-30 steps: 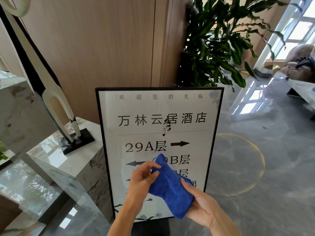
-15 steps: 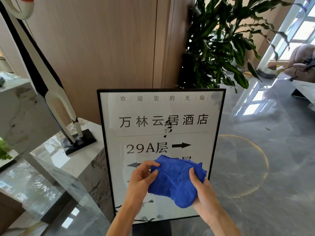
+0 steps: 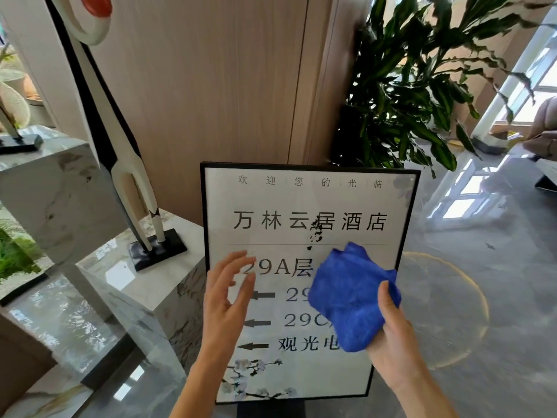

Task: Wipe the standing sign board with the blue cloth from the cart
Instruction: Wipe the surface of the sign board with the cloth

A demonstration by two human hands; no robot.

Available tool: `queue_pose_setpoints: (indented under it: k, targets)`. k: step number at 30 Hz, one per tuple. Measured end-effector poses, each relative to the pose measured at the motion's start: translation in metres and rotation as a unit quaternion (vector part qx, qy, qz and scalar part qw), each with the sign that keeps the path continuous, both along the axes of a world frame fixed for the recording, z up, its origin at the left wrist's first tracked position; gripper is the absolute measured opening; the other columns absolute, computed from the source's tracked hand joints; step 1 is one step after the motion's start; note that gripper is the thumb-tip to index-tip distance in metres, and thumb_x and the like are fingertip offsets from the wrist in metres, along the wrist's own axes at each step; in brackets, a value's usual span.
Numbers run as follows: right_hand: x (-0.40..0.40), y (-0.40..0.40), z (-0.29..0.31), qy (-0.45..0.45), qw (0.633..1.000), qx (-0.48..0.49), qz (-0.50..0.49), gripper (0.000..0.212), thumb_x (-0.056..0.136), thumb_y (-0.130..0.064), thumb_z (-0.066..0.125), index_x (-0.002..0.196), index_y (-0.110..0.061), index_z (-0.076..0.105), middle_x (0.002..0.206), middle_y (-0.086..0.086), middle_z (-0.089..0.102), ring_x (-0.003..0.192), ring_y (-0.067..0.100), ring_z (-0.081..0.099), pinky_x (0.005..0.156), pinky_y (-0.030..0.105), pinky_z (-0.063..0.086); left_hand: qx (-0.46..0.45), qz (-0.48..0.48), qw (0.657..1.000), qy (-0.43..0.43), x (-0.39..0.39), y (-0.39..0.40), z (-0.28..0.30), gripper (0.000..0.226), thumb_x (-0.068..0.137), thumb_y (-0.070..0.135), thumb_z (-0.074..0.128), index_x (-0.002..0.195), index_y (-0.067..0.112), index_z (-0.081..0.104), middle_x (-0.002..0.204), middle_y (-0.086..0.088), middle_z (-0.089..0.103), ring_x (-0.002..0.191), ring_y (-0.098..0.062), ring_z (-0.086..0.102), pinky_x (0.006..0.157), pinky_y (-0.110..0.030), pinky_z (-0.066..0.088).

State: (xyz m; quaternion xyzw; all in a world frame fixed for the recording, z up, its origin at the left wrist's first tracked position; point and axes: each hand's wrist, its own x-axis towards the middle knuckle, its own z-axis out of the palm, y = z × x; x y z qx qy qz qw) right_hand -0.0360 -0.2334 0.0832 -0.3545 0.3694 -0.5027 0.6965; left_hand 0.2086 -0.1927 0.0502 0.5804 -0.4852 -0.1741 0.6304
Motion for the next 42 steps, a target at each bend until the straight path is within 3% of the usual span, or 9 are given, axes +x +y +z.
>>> queue_pose_setpoints:
  k: [8, 14, 19, 21, 23, 27, 33, 37, 42]
  targets:
    - [-0.011, -0.018, 0.016, 0.015, 0.997, -0.061, -0.041, 0.052, 0.099, -0.055, 0.034, 0.131, -0.027, 0.063, 0.136, -0.003, 0.066, 0.125, 0.013, 0.062, 0.099, 0.036, 0.055, 0.012, 0.099, 0.995, -0.015, 0.049, -0.021, -0.018, 0.043, 0.094, 0.047, 0.052, 0.135, 0.058, 0.045, 0.154, 0.008, 0.016, 0.137, -0.018, 0.026, 0.112, -0.059, 0.035]
    - [-0.025, -0.026, 0.026, 0.028, 0.985, -0.094, -0.143, 0.065, 0.1, -0.057, 0.033, 0.144, -0.013, 0.049, 0.141, 0.011, 0.061, 0.135, 0.028, 0.054, 0.114, 0.055, 0.039, 0.048, 0.025, 0.998, -0.012, 0.058, -0.037, -0.034, 0.053, 0.092, 0.062, 0.044, 0.142, 0.064, 0.028, 0.154, 0.01, 0.031, 0.139, -0.005, 0.035, 0.113, -0.052, 0.037]
    - [-0.017, -0.041, 0.028, 0.103, 0.964, -0.104, -0.22, 0.027, 0.091, -0.061, 0.053, 0.092, -0.035, 0.061, 0.093, -0.01, 0.057, 0.107, 0.009, 0.05, 0.097, 0.03, 0.04, 0.049, -0.011, 0.998, -0.035, 0.072, -0.042, -0.039, 0.055, 0.094, 0.056, 0.046, 0.145, 0.062, 0.026, 0.127, 0.057, 0.041, 0.112, 0.026, 0.048, 0.091, -0.012, 0.045]
    - [0.001, -0.056, 0.023, 0.206, 0.945, -0.096, -0.234, 0.036, 0.089, -0.07, 0.046, 0.101, -0.038, 0.056, 0.101, -0.016, 0.06, 0.1, 0.007, 0.058, 0.083, 0.022, 0.052, 0.055, -0.014, 0.998, -0.024, 0.074, -0.042, -0.04, 0.051, 0.098, 0.053, 0.047, 0.143, 0.064, 0.027, 0.121, 0.052, 0.051, 0.098, 0.025, 0.054, 0.082, -0.002, 0.045]
    - [0.024, -0.073, 0.021, 0.279, 0.915, -0.139, -0.257, 0.035, 0.093, -0.065, 0.042, 0.105, -0.034, 0.052, 0.096, -0.009, 0.06, 0.089, 0.014, 0.06, 0.074, 0.015, 0.055, 0.063, -0.008, 0.998, -0.018, 0.075, -0.042, -0.042, 0.051, 0.1, 0.047, 0.048, 0.143, 0.065, 0.027, 0.102, 0.05, 0.057, 0.084, 0.018, 0.057, 0.077, -0.011, 0.051]
    - [0.064, -0.098, 0.015, 0.329, 0.865, -0.247, -0.287, 0.05, 0.099, -0.047, 0.047, 0.139, -0.017, 0.043, 0.137, 0.006, 0.053, 0.124, 0.017, 0.054, 0.115, 0.044, 0.039, 0.069, -0.017, 0.997, 0.007, 0.076, -0.044, -0.044, 0.052, 0.1, 0.042, 0.05, 0.14, 0.068, 0.029, 0.118, 0.055, 0.048, 0.114, 0.001, 0.057, 0.098, -0.034, 0.049]
    - [0.062, -0.118, -0.008, 0.557, 0.661, -0.355, -0.356, 0.044, 0.099, -0.043, 0.043, 0.141, -0.035, 0.034, 0.157, 0.012, 0.038, 0.138, 0.039, 0.04, 0.114, 0.063, 0.029, 0.071, -0.024, 0.997, 0.02, 0.076, -0.045, -0.045, 0.052, 0.096, 0.042, 0.046, 0.136, 0.071, 0.032, 0.133, 0.052, 0.038, 0.137, -0.012, 0.044, 0.11, -0.04, 0.04]
    - [0.064, -0.133, -0.019, 0.551, 0.68, -0.368, -0.314, 0.067, 0.102, -0.055, 0.028, 0.158, -0.02, 0.019, 0.167, 0.001, 0.018, 0.156, 0.023, 0.014, 0.124, 0.061, 0.009, 0.079, -0.007, 0.996, 0.04, 0.074, -0.047, -0.047, 0.049, 0.094, 0.045, 0.046, 0.13, 0.075, 0.034, 0.135, 0.04, 0.042, 0.133, -0.007, 0.046, 0.105, -0.034, 0.04]
    - [0.069, -0.147, -0.026, 0.537, 0.671, -0.388, -0.332, 0.061, 0.103, -0.055, 0.022, 0.157, -0.039, -0.002, 0.166, -0.009, 0.01, 0.157, 0.018, 0.008, 0.127, 0.051, 0.002, 0.089, -0.008, 0.995, 0.053, 0.075, -0.051, -0.05, 0.05, 0.095, 0.042, 0.045, 0.129, 0.077, 0.033, 0.124, 0.061, 0.039, 0.118, 0.032, 0.037, 0.104, -0.031, 0.036]
